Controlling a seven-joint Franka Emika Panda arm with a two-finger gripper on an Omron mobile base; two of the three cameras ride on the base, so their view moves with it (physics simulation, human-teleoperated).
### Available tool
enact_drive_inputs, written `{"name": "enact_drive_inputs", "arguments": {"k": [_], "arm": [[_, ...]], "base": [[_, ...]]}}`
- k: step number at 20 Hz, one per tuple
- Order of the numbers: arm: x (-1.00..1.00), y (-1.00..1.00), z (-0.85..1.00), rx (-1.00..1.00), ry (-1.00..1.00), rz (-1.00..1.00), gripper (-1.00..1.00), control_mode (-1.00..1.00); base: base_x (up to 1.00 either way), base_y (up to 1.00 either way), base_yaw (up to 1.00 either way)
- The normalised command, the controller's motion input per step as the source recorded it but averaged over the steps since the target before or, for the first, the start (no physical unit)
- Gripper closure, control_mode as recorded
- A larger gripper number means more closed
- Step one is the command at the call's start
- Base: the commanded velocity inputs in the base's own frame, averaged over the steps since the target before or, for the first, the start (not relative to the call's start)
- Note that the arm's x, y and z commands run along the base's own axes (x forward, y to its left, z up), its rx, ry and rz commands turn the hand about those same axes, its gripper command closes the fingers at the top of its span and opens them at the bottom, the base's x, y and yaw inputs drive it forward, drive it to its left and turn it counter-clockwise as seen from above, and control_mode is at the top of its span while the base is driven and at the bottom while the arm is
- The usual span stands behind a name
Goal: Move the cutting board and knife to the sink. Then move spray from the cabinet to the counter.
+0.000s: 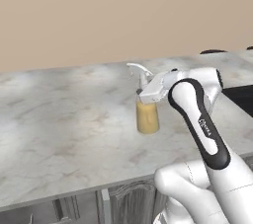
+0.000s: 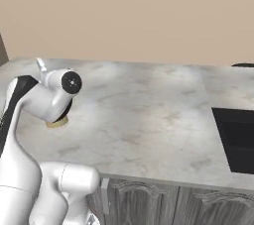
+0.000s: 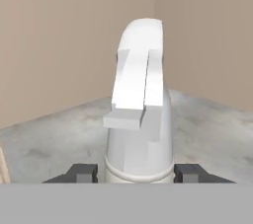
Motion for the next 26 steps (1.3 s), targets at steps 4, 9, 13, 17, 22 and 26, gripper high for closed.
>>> {"name": "enact_drive_inputs", "arguments": {"k": [4,9,13,17,22,26], "arm": [[0.59,0.23,-0.48,0.04,0.02,0.03,1.0,-1.0],[0.7,0.18,-0.47,0.06,0.03,0.03,1.0,-1.0],[0.7,0.12,-0.46,0.04,0.04,0.06,1.0,-1.0],[0.5,0.03,-0.39,0.0,0.0,0.08,1.0,-1.0],[0.36,0.0,-0.31,0.0,0.0,0.09,1.0,-1.0],[0.15,0.0,-0.29,0.0,0.0,0.1,1.0,-1.0]], "base": [[0.0,0.0,0.0],[0.0,0.0,0.0],[0.0,0.0,0.0],[0.0,0.0,0.0],[0.0,0.0,0.0],[0.0,0.0,0.0]]}}
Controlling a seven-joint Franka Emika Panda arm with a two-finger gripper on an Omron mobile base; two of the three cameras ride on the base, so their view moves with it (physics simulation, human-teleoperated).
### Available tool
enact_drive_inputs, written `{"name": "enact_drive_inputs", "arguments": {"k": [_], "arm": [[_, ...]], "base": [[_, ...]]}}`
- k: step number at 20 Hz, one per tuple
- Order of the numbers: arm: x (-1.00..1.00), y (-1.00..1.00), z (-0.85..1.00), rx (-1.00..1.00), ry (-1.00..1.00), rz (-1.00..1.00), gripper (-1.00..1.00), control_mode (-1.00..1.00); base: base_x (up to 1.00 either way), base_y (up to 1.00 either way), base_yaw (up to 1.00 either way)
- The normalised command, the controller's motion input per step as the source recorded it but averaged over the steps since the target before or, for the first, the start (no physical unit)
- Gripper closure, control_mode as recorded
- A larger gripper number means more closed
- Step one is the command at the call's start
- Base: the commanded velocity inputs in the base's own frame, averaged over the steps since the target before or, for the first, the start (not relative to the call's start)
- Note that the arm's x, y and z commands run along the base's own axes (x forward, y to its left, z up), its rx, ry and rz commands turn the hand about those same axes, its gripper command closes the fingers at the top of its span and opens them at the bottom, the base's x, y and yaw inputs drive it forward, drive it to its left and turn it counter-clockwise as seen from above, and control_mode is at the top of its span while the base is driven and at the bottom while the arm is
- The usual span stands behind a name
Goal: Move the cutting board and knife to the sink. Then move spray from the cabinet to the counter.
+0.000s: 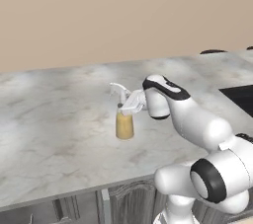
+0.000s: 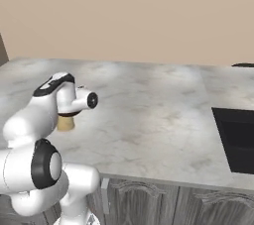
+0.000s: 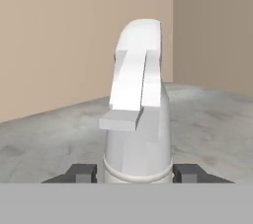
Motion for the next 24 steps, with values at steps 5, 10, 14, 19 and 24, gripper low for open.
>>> {"name": "enact_drive_inputs", "arguments": {"k": [5,10,14,19,24], "arm": [[0.04,0.0,-0.28,0.0,0.0,0.09,1.0,-1.0],[0.01,0.0,-0.32,0.01,0.0,0.1,1.0,-1.0],[0.0,0.0,-0.3,0.04,0.0,0.08,1.0,-1.0],[0.01,0.0,-0.32,0.05,0.0,0.08,1.0,-1.0],[0.0,0.0,-0.33,0.05,0.0,0.07,1.0,-1.0]], "base": [[0.0,0.0,0.0],[0.0,0.0,0.0],[0.0,0.0,0.0],[0.0,0.0,0.0],[0.0,0.0,0.0]]}}
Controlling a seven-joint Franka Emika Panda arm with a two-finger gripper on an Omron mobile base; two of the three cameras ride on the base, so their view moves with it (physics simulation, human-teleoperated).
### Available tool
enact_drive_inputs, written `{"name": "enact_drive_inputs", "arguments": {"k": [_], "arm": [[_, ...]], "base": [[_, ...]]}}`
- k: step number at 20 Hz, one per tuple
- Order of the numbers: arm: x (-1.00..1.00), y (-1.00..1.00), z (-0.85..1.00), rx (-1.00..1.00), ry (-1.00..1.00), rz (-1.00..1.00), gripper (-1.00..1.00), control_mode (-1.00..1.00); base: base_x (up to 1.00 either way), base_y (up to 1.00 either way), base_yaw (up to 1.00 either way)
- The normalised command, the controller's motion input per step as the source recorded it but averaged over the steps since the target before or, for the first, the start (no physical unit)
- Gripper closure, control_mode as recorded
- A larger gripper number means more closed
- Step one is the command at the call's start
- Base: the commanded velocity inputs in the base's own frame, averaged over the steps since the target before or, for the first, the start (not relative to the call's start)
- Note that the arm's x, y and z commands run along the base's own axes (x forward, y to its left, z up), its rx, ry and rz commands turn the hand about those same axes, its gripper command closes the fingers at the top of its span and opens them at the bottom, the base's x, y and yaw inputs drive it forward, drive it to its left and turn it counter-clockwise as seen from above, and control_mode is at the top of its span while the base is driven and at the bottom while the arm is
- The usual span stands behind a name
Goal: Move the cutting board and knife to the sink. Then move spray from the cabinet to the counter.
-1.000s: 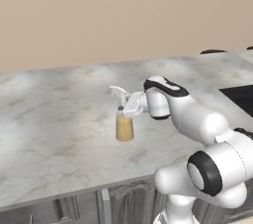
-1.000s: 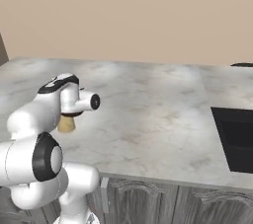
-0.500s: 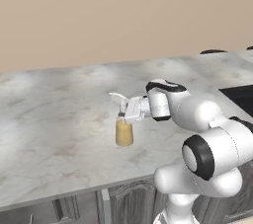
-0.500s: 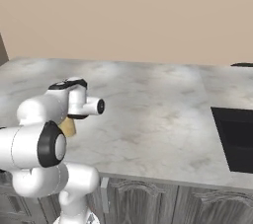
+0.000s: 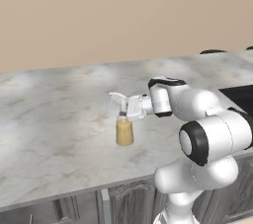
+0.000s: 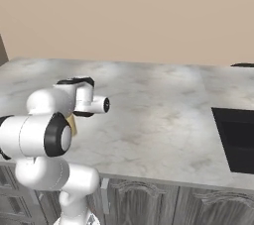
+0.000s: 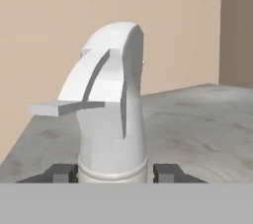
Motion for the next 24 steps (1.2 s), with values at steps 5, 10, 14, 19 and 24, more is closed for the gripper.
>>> {"name": "enact_drive_inputs", "arguments": {"k": [5,10,14,19,24], "arm": [[0.0,0.0,-0.04,0.0,0.0,0.01,1.0,-1.0],[0.0,0.0,0.0,0.0,0.0,0.0,-1.0,-1.0],[0.0,-0.02,0.0,0.0,0.0,0.0,-1.0,-1.0],[-0.01,-0.21,0.0,0.0,-0.02,0.0,-1.0,-1.0],[-0.16,-0.45,0.0,0.0,0.0,0.0,-1.0,-1.0]], "base": [[0.0,0.0,0.0],[0.0,0.0,0.0],[0.0,0.0,0.0],[0.0,0.0,0.0],[0.0,0.0,0.0]]}}
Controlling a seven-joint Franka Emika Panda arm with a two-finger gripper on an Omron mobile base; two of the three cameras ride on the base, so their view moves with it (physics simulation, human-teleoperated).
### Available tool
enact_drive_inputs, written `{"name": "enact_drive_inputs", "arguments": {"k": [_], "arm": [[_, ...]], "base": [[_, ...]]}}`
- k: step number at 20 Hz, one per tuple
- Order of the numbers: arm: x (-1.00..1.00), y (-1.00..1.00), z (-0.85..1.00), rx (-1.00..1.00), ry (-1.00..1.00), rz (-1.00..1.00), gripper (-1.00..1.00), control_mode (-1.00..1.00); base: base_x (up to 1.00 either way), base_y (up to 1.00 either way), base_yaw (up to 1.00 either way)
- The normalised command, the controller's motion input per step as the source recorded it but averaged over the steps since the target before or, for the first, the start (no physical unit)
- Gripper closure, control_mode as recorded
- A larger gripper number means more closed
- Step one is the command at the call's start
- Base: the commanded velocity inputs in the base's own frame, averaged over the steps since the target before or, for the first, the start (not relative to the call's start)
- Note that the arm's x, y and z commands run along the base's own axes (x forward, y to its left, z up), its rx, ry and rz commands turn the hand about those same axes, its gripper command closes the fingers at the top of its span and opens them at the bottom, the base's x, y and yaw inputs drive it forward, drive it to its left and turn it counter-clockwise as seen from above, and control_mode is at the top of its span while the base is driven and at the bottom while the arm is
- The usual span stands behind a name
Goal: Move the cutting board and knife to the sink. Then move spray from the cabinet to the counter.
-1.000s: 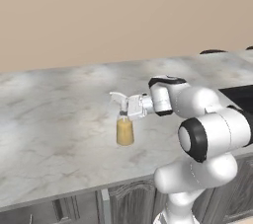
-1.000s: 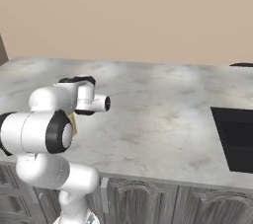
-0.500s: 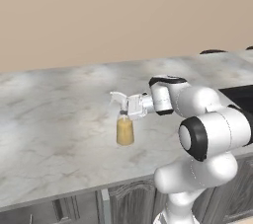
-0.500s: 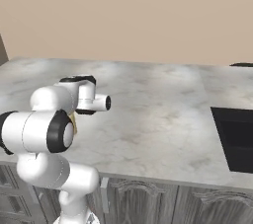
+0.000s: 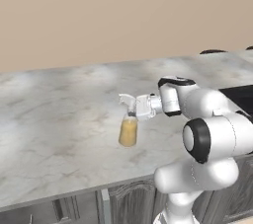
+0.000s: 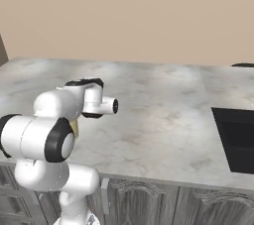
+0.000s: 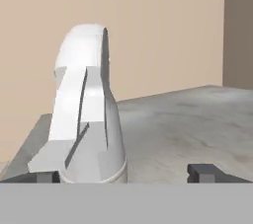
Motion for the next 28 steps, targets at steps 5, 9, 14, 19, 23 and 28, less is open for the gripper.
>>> {"name": "enact_drive_inputs", "arguments": {"k": [5,9,14,19,23,28], "arm": [[-0.32,-0.56,0.0,0.0,0.0,0.0,-1.0,-1.0],[-0.25,-0.29,-0.02,-0.01,-0.01,0.0,-1.0,-1.0],[0.0,0.1,0.0,0.0,-0.06,0.0,-1.0,-1.0],[-0.02,0.1,0.09,-0.03,0.04,-0.01,-1.0,-1.0],[-0.56,-0.48,0.8,-0.07,0.23,-0.11,-1.0,-1.0],[-0.68,-0.53,1.0,-0.19,0.3,-0.18,-1.0,-1.0]], "base": [[0.0,0.0,0.0],[0.0,0.0,0.0],[0.0,0.0,0.0],[0.0,0.0,0.0],[0.0,0.0,0.0],[0.0,0.0,0.0]]}}
